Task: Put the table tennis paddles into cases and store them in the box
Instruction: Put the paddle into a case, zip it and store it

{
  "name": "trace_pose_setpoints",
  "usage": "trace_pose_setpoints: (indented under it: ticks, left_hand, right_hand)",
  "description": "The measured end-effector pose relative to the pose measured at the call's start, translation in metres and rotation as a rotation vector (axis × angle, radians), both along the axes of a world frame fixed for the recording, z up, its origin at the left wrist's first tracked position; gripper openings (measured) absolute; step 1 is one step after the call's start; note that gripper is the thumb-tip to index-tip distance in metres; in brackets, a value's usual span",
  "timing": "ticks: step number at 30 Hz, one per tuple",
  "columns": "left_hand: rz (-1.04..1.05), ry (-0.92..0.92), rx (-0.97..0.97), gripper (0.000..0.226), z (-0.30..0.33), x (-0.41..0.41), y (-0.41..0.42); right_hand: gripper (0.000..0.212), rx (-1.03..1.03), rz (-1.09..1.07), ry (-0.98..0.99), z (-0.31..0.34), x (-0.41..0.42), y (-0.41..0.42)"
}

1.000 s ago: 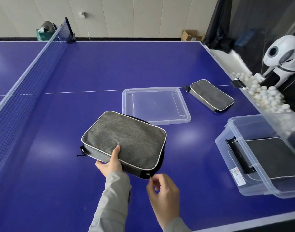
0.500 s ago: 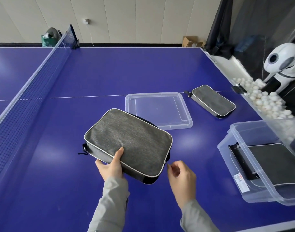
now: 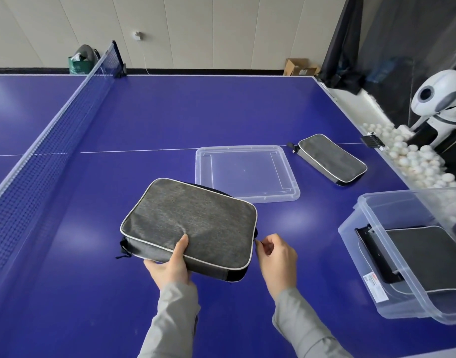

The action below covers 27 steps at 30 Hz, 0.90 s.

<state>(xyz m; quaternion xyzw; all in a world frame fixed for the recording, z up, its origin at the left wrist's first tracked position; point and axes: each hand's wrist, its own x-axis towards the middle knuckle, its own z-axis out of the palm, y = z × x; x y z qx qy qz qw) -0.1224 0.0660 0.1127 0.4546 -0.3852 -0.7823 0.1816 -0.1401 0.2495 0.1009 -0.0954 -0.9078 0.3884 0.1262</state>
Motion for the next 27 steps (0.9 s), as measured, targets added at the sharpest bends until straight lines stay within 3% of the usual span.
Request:
trace_pose_setpoints:
  ticks: [3,6,13,18,23,27]
  left_hand:
    - [0.003,0.006,0.02,0.061,-0.004,0.008,-0.001]
    - [-0.045,-0.019,0.039,0.051,-0.011,0.02,-0.002]
    - [-0.212,0.027,0.08,0.04,-0.025,0.043,-0.018]
    - [-0.384,0.088,0.051,0.055,-0.02,0.043,-0.035]
    - [-0.518,0.127,-0.009,0.054,-0.01,0.034,-0.052]
    - [-0.672,0.142,-0.05,0.071,0.0,0.028,-0.058]
  right_hand:
    - [0.021,-0.001,-0.006,-0.028,-0.004,-0.005,0.001]
    - [0.019,0.007,-0.039,-0.038,-0.004,-0.015,0.011]
    - [0.014,0.058,0.102,-0.029,-0.007,-0.011,0.031]
    - [0.015,-0.115,0.211,-0.034,0.0,-0.013,0.038]
    - [0.022,-0.235,0.298,-0.075,0.017,-0.017,0.038]
    - [0.027,-0.242,0.375,-0.103,0.035,-0.023,0.032]
